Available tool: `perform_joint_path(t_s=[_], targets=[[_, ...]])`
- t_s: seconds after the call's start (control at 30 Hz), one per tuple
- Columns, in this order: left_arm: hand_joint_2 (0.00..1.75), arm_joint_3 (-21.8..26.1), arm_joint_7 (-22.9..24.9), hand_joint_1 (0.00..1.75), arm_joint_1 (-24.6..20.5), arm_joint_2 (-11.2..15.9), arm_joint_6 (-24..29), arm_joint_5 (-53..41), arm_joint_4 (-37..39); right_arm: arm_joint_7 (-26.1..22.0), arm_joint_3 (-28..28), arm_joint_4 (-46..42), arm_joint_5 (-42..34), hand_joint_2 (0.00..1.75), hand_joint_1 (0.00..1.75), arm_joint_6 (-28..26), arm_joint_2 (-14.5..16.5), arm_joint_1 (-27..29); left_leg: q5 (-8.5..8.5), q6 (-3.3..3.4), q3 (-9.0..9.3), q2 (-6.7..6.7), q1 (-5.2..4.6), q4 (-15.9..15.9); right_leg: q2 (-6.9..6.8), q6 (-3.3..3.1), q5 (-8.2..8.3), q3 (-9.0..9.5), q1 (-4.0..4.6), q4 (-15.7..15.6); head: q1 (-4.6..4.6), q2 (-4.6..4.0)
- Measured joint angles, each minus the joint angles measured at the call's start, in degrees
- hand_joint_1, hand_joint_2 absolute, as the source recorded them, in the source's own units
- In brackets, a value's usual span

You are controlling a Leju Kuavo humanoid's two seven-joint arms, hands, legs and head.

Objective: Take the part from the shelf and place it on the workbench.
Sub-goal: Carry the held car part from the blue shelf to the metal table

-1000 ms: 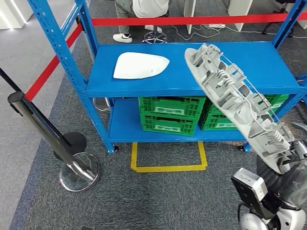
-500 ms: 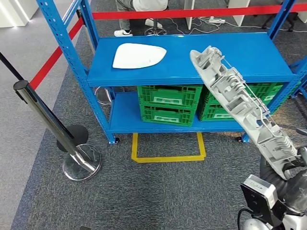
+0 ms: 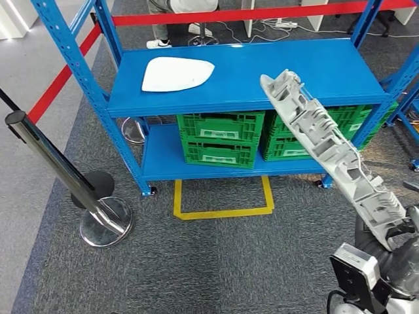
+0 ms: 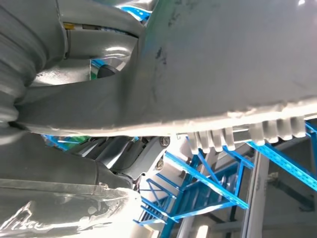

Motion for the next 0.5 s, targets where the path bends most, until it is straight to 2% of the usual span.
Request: perform_joint_path(t_s=[0.07,0.1,0.17,0.2,0.23,0.27,0.33,0.37,0.4,0.43,0.5], targets=[[1.75,0.0,0.01,0.0,-0.23,-0.11,0.04,0.03,-0.01,-0.06,-0.07,-0.15,-0.2,1.75,1.75,-0.02,0.06,0.05,-0.16,0.01,1.01,0.39,0.52,-2.36,-0.2,0.4,-1.16,-1.17,0.05,1.26,0.15,0.0],[1.75,0.0,0.02,0.0,-0.35,-0.17,0.04,0.05,-0.02,-0.16,-0.08,-0.22,-0.37,1.75,1.75,-0.03,0.07,-0.01,-0.32,-0.04,1.49,0.66,0.89,-3.46,-0.48,0.7,-2.47,-2.53,0.04,3.55,0.27,0.0],[1.75,0.0,0.05,0.0,-0.44,-0.19,-0.03,0.09,-0.01,-0.36,-0.05,-0.25,-0.68,1.75,1.75,-0.04,0.07,-0.12,-0.6,-0.36,1.6,1.29,1.14,-3.85,-1.01,1.55,-5.46,-6.54,-0.41,10.95,0.54,0.0],[1.75,0.0,0.06,0.0,-0.43,-0.2,-0.1,0.1,-0.01,-0.42,-0.05,-0.26,-0.79,1.75,1.75,-0.04,0.07,-0.08,-0.73,-0.56,1.59,1.72,1.25,-3.76,-1.14,2.02,-6.28,-8.4,-0.69,14.33,0.53,0.0],[1.75,0.0,0.07,0.0,-0.42,-0.23,-0.15,0.1,0.0,-0.43,-0.07,-0.26,-0.9,1.75,1.75,-0.04,0.07,0.01,-0.89,-0.79,1.59,2.11,1.39,-3.61,-1.25,2.47,-6.08,-9.49,-0.98,15.98,0.56,0.0],[1.75,0.0,0.08,0.0,-0.43,-0.25,-0.18,0.1,0.0,-0.44,-0.08,-0.26,-0.99,1.75,1.75,-0.04,0.07,0.1,-1.08,-1.09,1.6,2.46,1.59,-3.36,-1.4,2.9,-4.8,-9.51,-1.25,15.44,0.55,0.0],[1.75,0.0,0.08,0.0,-0.44,-0.31,0.07,0.08,-0.01,-0.61,-0.11,-0.26,-1.12,1.75,1.75,-0.04,0.07,0.21,-1.7,-2.03,1.56,3.0,2.07,-2.44,-2.22,3.84,-0.67,-6.72,-1.76,9.11,0.56,0.0],[1.75,0.0,0.07,0.0,-0.45,-0.29,0.28,0.07,-0.02,-0.76,-0.11,-0.27,-1.17,1.75,1.75,-0.04,0.08,0.19,-2.11,-2.61,1.44,3.19,2.14,-1.74,-2.74,4.15,0.6,-5.15,-1.8,5.75,0.73,0.0],[1.75,0.0,0.04,0.0,-0.44,-0.28,0.5,0.04,-0.03,-0.93,-0.11,-0.32,-1.22,1.75,1.75,-0.04,0.09,0.15,-2.43,-3.12,1.24,3.31,2.1,-1.07,-3.13,4.0,1.13,-4.01,-1.79,3.56,0.81,0.0],[1.75,0.0,0.03,0.0,-0.42,-0.25,0.69,0.02,-0.04,-1.06,-0.14,-0.37,-1.31,1.75,1.75,-0.05,0.11,0.19,-2.63,-3.53,1.04,3.44,1.97,-0.57,-3.28,3.61,0.96,-3.58,-1.68,2.75,0.81,0.0],[1.75,0.0,0.01,0.0,-0.37,-0.25,0.84,0.01,-0.04,-1.24,-0.25,-0.46,-1.48,1.75,1.75,-0.07,0.2,0.47,-2.65,-4.01,0.78,3.8,1.89,-0.15,-2.86,2.27,0.88,-3.74,-1.55,2.98,0.65,0.0]])
